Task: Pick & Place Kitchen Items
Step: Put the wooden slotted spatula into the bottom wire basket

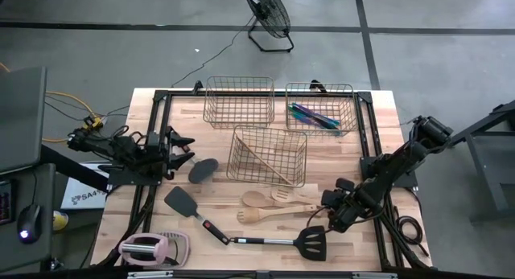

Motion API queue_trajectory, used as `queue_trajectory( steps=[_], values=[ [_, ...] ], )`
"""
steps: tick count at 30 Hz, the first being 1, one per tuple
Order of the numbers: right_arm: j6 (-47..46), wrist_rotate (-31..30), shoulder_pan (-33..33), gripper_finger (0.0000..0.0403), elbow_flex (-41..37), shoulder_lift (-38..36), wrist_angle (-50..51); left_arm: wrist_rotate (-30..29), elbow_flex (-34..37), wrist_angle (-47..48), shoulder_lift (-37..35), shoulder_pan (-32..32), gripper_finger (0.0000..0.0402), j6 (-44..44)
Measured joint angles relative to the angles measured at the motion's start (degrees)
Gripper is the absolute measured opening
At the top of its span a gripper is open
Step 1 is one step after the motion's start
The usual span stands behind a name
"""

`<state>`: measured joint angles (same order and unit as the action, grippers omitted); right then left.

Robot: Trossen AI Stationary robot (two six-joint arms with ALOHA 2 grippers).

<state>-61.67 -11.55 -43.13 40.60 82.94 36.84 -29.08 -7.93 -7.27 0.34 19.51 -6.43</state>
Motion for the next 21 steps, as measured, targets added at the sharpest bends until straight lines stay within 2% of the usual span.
queue_trajectory(
  steps=[21],
  values=[
    [0.52, -0.09, 0.02, 0.0178, -1.4, 0.0, -0.46, -0.11, -0.03, 3.71, 0.02, 0.0, 0.0244, -1.31]
  ],
)
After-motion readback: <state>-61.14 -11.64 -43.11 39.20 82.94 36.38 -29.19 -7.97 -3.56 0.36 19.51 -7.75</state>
